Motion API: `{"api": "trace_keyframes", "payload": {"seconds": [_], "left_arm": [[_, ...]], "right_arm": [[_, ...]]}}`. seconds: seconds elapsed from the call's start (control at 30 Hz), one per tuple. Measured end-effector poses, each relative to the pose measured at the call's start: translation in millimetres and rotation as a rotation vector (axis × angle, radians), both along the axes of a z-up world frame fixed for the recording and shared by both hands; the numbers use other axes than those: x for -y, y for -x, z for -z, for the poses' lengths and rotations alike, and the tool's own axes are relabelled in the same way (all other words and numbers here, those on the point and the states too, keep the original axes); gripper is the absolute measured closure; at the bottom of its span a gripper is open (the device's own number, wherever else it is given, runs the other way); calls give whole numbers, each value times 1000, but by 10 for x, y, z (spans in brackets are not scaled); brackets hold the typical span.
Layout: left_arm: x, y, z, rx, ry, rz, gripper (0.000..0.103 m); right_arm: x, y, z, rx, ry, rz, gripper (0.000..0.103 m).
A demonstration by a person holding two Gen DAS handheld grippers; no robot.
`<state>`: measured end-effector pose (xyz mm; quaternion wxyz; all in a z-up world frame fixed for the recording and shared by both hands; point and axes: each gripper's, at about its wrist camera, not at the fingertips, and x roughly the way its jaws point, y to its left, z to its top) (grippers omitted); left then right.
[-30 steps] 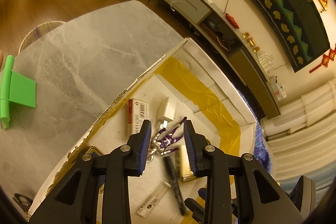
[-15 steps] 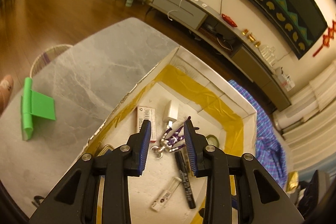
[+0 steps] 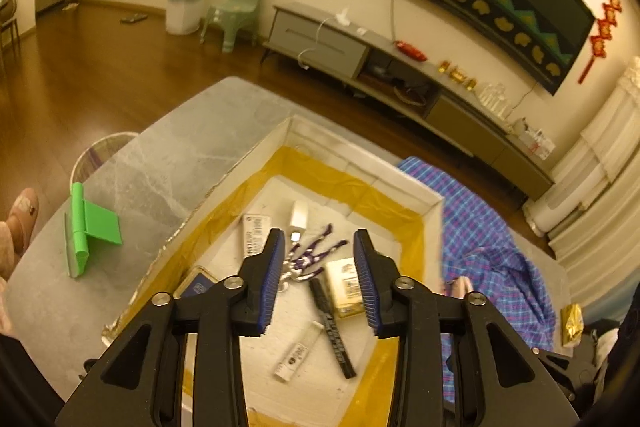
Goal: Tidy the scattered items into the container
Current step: 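Move both open grippers back to the binder clip and stapler on the shirt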
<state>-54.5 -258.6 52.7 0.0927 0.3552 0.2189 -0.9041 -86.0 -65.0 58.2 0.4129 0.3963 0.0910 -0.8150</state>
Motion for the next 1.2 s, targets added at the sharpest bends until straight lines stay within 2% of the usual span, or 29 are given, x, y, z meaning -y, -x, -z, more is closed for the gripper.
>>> {"api": "trace_keyframes", "payload": {"seconds": [0.43, 0.57, 0.73, 0.93, 1.03, 1.2], "left_arm": [[-513, -352, -407, -166, 98, 98, 63], [-782, -338, -457, -201, 110, 167, 63], [-1160, -236, -406, -191, 131, 255, 62], [-1638, 19, -204, -117, 142, 343, 60], [-1770, 164, -56, -70, 128, 348, 59], [-1825, 451, 194, -8, 81, 333, 59]], "right_arm": [[-754, -219, -298, -51, 216, 51, 67], [-1097, -218, -378, -73, 277, 116, 62], [-1585, -79, -360, -56, 321, 249, 56], [-2001, 316, 45, 54, 260, 436, 55], [-2056, 532, 304, 85, 198, 470, 54], [-1933, 878, 708, 84, 68, 452, 53]]}}
